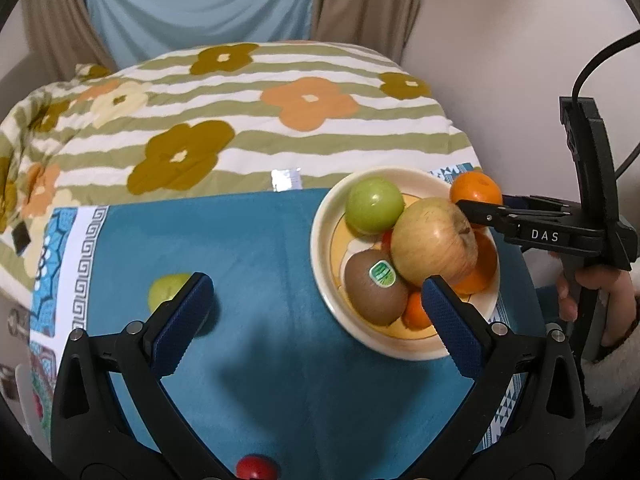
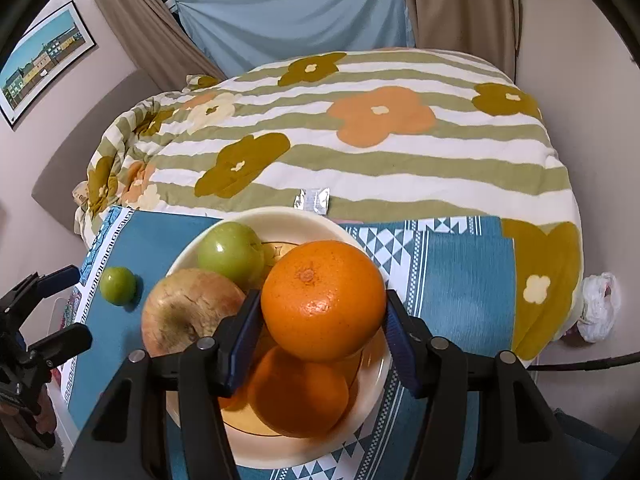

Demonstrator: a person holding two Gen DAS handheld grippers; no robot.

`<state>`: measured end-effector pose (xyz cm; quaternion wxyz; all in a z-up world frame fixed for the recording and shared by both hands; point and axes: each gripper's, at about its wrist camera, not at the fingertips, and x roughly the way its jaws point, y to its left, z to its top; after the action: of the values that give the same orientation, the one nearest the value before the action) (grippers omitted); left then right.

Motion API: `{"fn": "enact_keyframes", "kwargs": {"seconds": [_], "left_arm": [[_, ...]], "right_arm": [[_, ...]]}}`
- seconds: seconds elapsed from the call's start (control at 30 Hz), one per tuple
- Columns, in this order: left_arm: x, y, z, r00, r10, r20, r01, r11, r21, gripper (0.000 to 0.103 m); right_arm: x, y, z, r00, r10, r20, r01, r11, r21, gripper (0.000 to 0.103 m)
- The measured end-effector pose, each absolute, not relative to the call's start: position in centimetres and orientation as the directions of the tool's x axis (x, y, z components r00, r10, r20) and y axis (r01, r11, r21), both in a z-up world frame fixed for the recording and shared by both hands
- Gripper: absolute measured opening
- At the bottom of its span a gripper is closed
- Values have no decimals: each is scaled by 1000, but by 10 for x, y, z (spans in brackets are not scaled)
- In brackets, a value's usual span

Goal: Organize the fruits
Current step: 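Lower the russet apple and orange into the duck bowl and release both, then grasp the green apple with the left tool while the right tool grasps the small red tomato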

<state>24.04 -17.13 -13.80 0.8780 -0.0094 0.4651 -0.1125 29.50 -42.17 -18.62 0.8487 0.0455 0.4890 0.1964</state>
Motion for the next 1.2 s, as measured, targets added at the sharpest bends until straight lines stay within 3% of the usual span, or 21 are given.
{"fn": "enact_keyframes", "kwargs": {"seconds": [0.07,0.17,0.2,0.67,1.2], "left_arm": [[237,-168,-137,544,-207,-813,179,975,-128,103],[233,-164,-133,551,-200,-810,163,978,-130,103],[230,-163,-131,555,-195,-809,158,979,-128,103],[201,-152,-103,600,-159,-784,131,986,-100,103],[171,-85,-72,648,-142,-748,122,989,-82,103]], "right_arm": [[294,-425,-185,451,387,-804,-280,917,284,62],[290,-430,-177,483,402,-778,-280,913,297,92],[289,-432,-175,488,408,-771,-279,910,305,97],[266,-437,-148,539,377,-753,-279,924,263,97],[207,-410,-113,562,331,-758,-293,937,192,97]]}}
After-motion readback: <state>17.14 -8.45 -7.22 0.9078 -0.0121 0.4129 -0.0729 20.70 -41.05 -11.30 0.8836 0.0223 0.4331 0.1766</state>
